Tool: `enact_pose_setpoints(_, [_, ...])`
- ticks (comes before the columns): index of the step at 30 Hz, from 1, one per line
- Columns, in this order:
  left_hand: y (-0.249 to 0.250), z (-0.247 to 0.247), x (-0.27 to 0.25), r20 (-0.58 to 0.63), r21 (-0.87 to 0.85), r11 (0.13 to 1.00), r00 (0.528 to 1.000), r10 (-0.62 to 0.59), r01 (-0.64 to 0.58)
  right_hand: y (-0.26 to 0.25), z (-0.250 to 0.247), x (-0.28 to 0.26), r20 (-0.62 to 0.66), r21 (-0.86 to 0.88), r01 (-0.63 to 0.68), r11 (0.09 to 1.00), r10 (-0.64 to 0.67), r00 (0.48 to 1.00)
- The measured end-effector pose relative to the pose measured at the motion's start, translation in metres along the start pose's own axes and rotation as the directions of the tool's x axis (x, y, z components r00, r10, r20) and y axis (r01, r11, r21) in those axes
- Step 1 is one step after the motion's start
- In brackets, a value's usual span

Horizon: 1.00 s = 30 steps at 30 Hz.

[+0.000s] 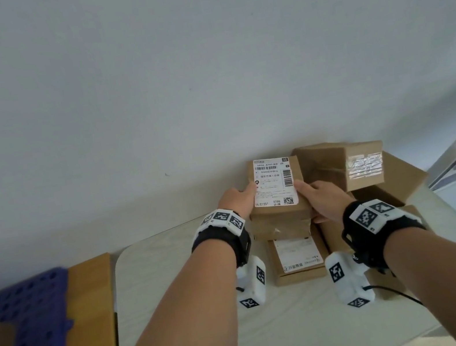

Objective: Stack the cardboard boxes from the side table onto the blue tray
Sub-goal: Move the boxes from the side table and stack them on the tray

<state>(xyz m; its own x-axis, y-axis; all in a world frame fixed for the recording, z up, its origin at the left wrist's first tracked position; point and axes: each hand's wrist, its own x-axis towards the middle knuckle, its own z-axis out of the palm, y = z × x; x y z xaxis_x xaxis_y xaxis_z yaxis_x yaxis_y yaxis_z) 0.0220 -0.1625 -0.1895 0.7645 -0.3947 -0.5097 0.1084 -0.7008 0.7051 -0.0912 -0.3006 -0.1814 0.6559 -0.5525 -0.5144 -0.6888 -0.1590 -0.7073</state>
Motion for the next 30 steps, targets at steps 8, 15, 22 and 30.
enact_pose_setpoints(8, [-0.012, -0.009, -0.021, -0.052, -0.23, 0.973, 0.998, -0.03, 0.017, 0.0, 0.009, -0.02, 0.015, 0.054, 0.05, 0.997, -0.051, 0.999])
enact_pose_setpoints(15, [-0.03, -0.014, -0.066, -0.037, -0.366, 0.931, 0.999, -0.011, -0.003, 0.007, 0.016, -0.069, 0.02, 0.131, 0.06, 0.99, -0.063, 0.998])
enact_pose_setpoints(22, [-0.062, -0.022, -0.134, -0.059, -0.357, 0.93, 0.995, 0.077, -0.093, 0.018, 0.03, -0.134, 0.001, 0.19, 0.109, 0.976, -0.111, 0.994])
enact_pose_setpoints(30, [-0.112, -0.046, -0.21, -0.125, -0.402, 0.907, 0.989, 0.078, -0.122, 0.027, 0.072, -0.205, 0.087, 0.214, 0.184, 0.959, -0.206, 0.975])
